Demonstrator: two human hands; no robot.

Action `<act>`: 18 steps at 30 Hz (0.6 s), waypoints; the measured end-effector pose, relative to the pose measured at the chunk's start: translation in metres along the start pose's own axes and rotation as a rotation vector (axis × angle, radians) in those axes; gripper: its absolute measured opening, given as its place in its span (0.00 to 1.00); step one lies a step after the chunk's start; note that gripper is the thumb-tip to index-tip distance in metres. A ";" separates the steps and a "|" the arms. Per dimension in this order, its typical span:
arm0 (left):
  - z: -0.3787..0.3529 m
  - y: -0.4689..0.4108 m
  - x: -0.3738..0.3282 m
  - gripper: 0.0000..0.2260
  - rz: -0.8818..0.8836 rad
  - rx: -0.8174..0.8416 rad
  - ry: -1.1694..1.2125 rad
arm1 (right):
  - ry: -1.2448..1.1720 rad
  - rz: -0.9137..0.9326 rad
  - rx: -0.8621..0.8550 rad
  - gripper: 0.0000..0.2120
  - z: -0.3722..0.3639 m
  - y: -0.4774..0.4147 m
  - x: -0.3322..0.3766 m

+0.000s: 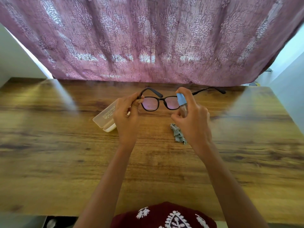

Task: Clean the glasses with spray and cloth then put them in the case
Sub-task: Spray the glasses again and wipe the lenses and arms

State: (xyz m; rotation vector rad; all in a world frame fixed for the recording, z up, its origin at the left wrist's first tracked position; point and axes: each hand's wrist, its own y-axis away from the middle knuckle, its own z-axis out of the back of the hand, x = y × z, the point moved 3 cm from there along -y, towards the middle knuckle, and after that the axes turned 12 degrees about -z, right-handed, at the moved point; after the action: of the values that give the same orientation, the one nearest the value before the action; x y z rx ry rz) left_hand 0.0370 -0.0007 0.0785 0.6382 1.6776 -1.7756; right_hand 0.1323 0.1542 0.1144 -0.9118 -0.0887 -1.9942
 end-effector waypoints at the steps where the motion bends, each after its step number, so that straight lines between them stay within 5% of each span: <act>1: 0.000 0.000 -0.001 0.12 -0.006 -0.001 0.005 | 0.006 0.008 0.016 0.28 0.000 0.000 0.001; 11: 0.001 0.001 0.004 0.14 0.018 -0.002 0.009 | -0.002 -0.007 -0.071 0.26 -0.003 0.001 -0.008; 18: 0.003 0.000 0.004 0.11 0.014 -0.025 -0.011 | -0.169 0.064 0.058 0.19 -0.008 0.003 -0.029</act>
State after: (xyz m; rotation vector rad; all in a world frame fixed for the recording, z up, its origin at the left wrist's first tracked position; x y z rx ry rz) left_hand 0.0346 -0.0041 0.0759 0.6260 1.6810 -1.7431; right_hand 0.1391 0.1697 0.0894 -1.0324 -0.2084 -1.8435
